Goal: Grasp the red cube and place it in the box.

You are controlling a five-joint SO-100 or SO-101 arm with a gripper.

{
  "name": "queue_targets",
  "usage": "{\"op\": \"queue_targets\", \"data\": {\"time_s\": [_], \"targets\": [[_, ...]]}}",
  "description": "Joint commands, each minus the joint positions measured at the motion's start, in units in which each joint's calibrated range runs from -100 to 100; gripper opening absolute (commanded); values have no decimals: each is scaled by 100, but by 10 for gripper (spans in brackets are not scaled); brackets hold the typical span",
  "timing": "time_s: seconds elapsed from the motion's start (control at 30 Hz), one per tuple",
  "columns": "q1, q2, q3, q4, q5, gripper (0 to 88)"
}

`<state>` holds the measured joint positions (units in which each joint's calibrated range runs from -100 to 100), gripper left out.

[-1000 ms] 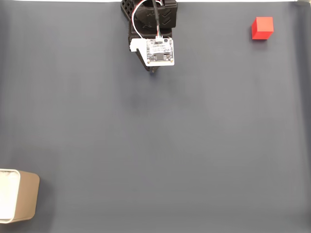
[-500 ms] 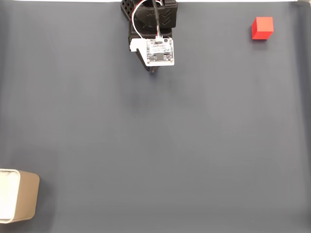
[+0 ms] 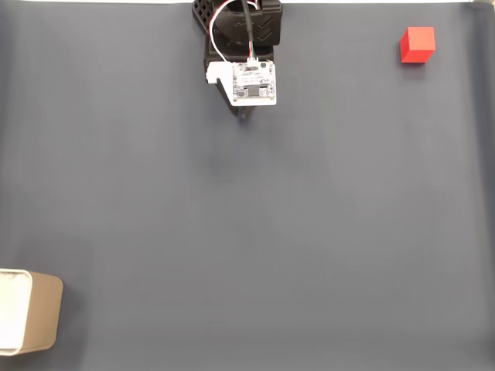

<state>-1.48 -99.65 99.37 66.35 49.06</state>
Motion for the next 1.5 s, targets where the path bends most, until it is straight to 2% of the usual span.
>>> {"op": "queue_targets", "data": {"time_s": [0.0, 0.27, 0.5, 1.27, 1.47], "targets": [[49, -35, 45, -586, 49, 0], [99, 277, -37, -1840, 161, 0], [84, 1022, -639, -2356, 205, 0], [-1201, 4341, -4918, -2299, 225, 0], [-1819, 4662, -5712, -1791, 342, 0]]}}
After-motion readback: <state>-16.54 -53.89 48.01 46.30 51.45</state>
